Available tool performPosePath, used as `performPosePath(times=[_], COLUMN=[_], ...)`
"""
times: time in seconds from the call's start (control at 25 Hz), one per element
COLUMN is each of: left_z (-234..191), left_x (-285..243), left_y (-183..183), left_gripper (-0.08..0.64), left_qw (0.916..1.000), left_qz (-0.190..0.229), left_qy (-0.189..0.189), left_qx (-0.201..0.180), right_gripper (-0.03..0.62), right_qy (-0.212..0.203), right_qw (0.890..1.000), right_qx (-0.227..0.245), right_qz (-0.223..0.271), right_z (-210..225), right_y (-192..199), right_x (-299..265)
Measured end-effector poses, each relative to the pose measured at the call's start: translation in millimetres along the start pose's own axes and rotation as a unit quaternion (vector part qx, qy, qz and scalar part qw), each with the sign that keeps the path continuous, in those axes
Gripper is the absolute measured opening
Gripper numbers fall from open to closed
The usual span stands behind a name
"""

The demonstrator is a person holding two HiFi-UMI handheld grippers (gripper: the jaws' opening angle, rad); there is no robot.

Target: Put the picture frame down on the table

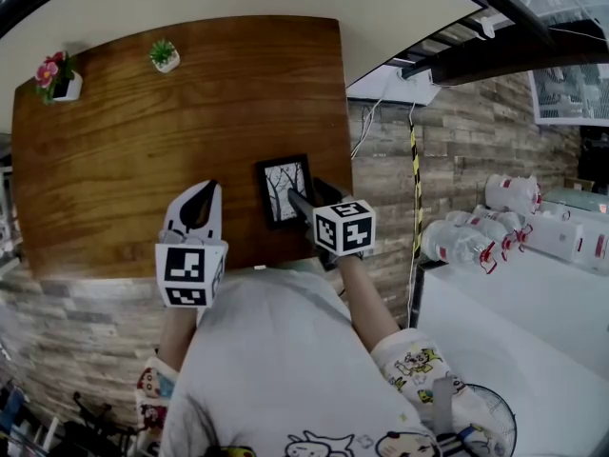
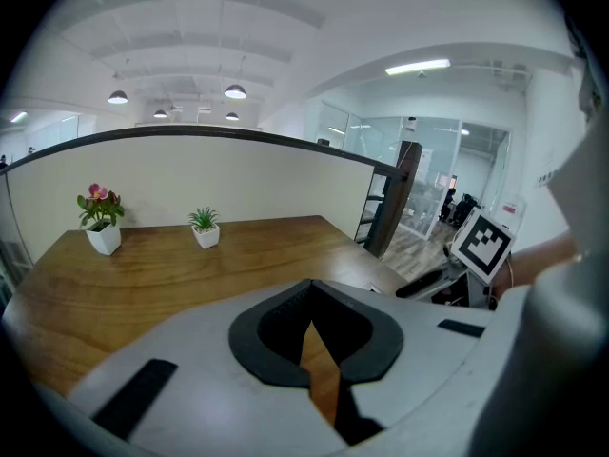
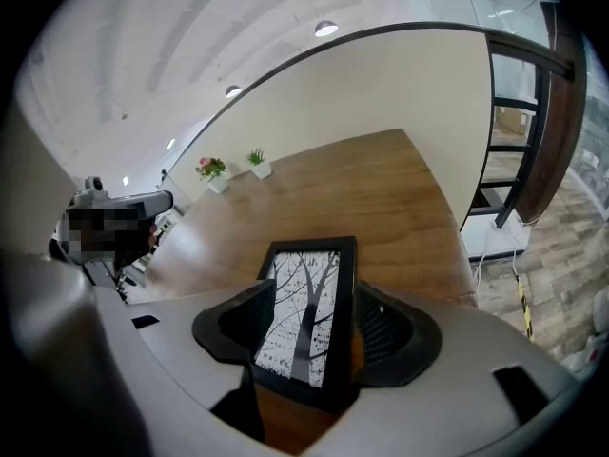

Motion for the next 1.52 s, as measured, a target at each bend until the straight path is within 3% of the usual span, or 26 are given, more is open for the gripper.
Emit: performPosePath(times=[0.88, 1.52], left_z=[1.4, -2.2], left_x=[18.7, 41.4], left_y=[-33.9, -69.5], left_gripper=[0.003, 0.003], left_qw=[0.9985, 0.9936], left_qz=[0.046, 0.093], left_qy=[-0.026, -0.061], left_qx=[-0.012, -0.021], right_gripper=[0.232, 0.212], right_qy=[-0.032, -0.073], right_qw=[0.994, 0.971], right_qx=[0.055, 0.132], right_qz=[0.084, 0.183], right_z=[-26.1, -63.1], right_y=[-53.0, -105.3], right_x=[45.9, 106.7])
Point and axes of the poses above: the fingertips, and each gripper's own axes: x backward along the fingers, z to its right, y out of its underside, the point moved 5 cm from there along x, backward along the fingers, and after that the axes turned 7 degrees about -x, right-handed, at the moved point
